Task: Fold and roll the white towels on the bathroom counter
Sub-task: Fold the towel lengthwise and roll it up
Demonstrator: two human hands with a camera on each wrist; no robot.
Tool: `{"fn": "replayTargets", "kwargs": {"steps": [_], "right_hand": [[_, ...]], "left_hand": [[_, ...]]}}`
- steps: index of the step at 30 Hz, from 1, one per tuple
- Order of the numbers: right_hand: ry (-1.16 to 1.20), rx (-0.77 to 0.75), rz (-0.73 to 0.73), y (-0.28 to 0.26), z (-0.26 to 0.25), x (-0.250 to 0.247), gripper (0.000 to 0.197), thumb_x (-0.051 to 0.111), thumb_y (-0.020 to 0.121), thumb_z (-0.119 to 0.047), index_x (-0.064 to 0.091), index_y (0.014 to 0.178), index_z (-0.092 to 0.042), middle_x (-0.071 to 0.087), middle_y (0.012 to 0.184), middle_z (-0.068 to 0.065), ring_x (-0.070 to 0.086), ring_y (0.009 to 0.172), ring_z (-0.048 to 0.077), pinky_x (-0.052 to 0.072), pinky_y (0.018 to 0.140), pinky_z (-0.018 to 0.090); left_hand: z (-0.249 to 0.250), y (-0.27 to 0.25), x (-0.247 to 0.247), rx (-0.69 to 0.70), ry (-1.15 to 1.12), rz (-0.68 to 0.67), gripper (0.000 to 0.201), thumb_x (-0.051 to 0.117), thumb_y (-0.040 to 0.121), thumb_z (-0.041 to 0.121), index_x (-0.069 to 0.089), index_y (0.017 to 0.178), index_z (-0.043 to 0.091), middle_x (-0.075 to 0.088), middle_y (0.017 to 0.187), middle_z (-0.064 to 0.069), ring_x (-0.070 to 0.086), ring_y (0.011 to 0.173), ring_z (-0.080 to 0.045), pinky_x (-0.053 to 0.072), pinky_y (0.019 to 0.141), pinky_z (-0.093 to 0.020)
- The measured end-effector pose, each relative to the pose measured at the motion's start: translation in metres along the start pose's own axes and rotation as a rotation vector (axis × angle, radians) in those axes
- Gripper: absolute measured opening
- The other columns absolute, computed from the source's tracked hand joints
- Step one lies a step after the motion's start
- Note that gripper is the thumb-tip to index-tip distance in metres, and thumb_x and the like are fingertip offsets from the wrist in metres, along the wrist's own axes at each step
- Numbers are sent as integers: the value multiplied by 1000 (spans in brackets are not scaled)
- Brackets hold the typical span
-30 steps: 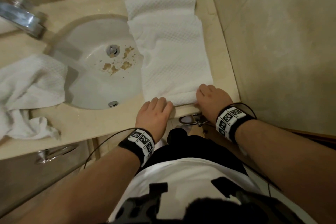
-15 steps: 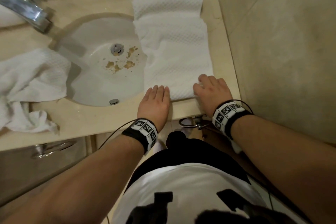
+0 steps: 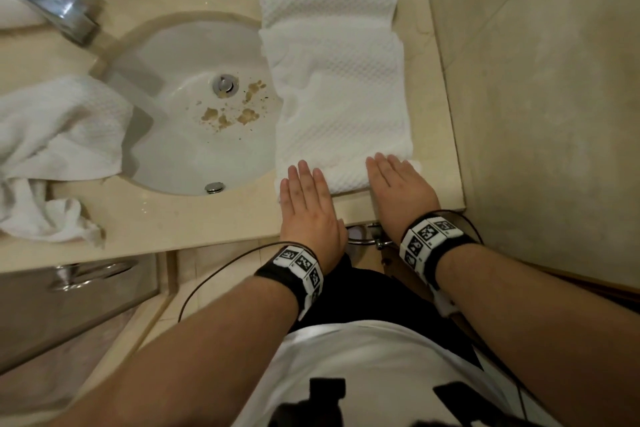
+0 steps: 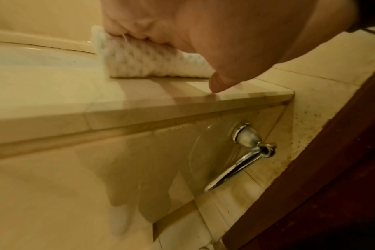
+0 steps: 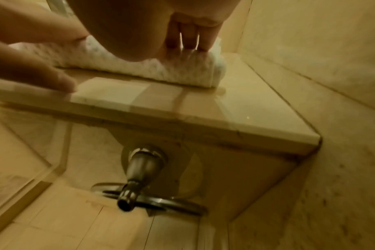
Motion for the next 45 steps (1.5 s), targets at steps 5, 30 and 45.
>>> {"fn": "replayTargets", "kwargs": {"steps": [5, 30, 45], "right_hand": [[61, 74, -43, -5, -7, 9, 87, 42, 81, -21, 5, 158, -2, 2, 166, 16, 2, 153, 31, 6, 124, 47], [-20, 60, -277, 84, 24, -26, 103, 54, 76, -31, -7, 158, -22, -12, 165, 8, -7, 152, 29, -1, 123, 43], [-134, 93, -97, 21, 4, -6, 71, 60, 60, -18, 42, 129, -13, 44, 114, 12, 42, 98, 31, 32, 83, 43]], "left_hand": [[-3, 9, -5, 2, -14, 1, 97, 38, 96, 51, -9, 155, -10, -16, 161, -37, -13, 152, -51, -2, 124, -60], [-29, 77, -39, 49, -44, 24, 91, 42, 79, 52, 13, 155, 12, 9, 163, -26, 7, 151, -42, 3, 124, -58], [-20, 34, -22, 97, -24, 195, 47, 38, 73, 17, 46, 119, 11, 47, 110, -13, 42, 97, -33, 32, 81, -45]]}}
Point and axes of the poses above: each hand's wrist, its own y-axis towards the middle knuckle, its own x-axis out of the palm, z = x × y, the point moved 4 cm from there along y, towards the middle knuckle
